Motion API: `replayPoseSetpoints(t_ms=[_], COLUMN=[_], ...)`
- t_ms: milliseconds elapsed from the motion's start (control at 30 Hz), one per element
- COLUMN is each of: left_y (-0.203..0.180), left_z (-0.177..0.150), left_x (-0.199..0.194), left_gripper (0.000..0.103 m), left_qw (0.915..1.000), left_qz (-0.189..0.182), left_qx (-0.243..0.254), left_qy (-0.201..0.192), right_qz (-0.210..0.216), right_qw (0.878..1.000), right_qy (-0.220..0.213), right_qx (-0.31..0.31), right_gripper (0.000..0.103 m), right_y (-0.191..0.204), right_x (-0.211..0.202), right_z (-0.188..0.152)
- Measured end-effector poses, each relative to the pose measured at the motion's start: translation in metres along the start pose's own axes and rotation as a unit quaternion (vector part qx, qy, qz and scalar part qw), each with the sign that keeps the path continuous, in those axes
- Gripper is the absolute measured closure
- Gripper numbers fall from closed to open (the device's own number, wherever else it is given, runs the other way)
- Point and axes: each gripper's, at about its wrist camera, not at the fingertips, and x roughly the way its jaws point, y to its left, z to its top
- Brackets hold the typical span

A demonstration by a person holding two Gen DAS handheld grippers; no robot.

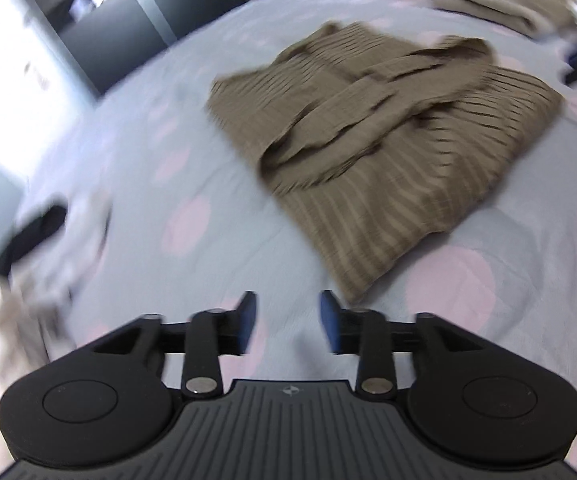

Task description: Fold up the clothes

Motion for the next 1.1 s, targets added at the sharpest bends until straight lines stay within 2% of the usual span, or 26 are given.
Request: replayPoseSetpoints(t_ms=[133,200,267,400,433,500,633,733,800,833,867,900,933,967,1067,1100], left_y=[-0.041,-0.061,-0.080,-0.111,-0.115,-0.118,-0.123,-0.125,-0.122,-0.119,-0.115,-0.110,-0.104,-0.099,-0.074,-0.069], left_z=[0.004,0.000,-0.007,-0.024,-0.027,-0.030,-0.029,-0.026,-0.020,-0.016,-0.011,-0.008,-0.004,0.000,0.019,0.023], left_x=[-0.001,0.002,0.010,0.034,0.040,0.050,0.068,0.081,0.088,0.090,0.089,0.086,0.082,0.078,0.056,0.049], left_gripper=[0.061,0.054,0.051,0.051,0.051,0.051,0.056,0.070,0.077,0.079,0.086,0.093,0.094,0.098,0.100,0.100], left_qw=[0.9946,0.9872,0.9758,0.9457,0.9393,0.9319,0.9204,0.9156,0.9187,0.9240,0.9314,0.9364,0.9406,0.9446,0.9692,0.9729], left_qz=[0.018,0.031,0.053,0.102,0.119,0.139,0.164,0.180,0.191,0.190,0.180,0.177,0.174,0.172,0.124,0.113], left_qx=[0.101,0.155,0.211,0.308,0.322,0.334,0.353,0.356,0.343,0.330,0.315,0.302,0.289,0.277,0.210,0.199], left_qy=[-0.015,-0.022,-0.024,-0.013,-0.012,-0.022,-0.038,-0.047,-0.043,-0.037,-0.031,-0.033,-0.036,-0.039,-0.034,-0.032], right_qz=[0.006,-0.003,-0.014,-0.048,-0.062,-0.088,-0.125,-0.143,-0.148,-0.148,-0.147,-0.146,-0.147,-0.147,-0.152,-0.152], right_qw=[0.992,0.982,0.972,0.944,0.936,0.920,0.891,0.885,0.890,0.893,0.896,0.898,0.900,0.902,0.905,0.905], right_qy=[-0.028,-0.039,-0.044,-0.041,-0.036,-0.032,-0.058,-0.066,-0.069,-0.069,-0.069,-0.068,-0.069,-0.073,-0.082,-0.084], right_qx=[-0.125,-0.185,-0.232,-0.322,-0.343,-0.381,-0.433,-0.438,-0.425,-0.419,-0.414,-0.409,-0.404,-0.399,-0.390,-0.389], right_gripper=[0.062,0.054,0.053,0.052,0.052,0.052,0.052,0.053,0.054,0.058,0.066,0.083,0.091,0.092,0.097,0.098], right_y=[0.042,0.061,0.073,0.092,0.096,0.101,0.111,0.113,0.109,0.107,0.104,0.101,0.099,0.097,0.088,0.085], right_x=[-0.003,-0.003,0.000,0.013,0.019,0.031,0.047,0.057,0.062,0.064,0.064,0.065,0.063,0.061,0.052,0.049], right_z=[-0.006,-0.011,-0.018,-0.037,-0.042,-0.053,-0.064,-0.059,-0.053,-0.051,-0.048,-0.046,-0.044,-0.042,-0.033,-0.030])
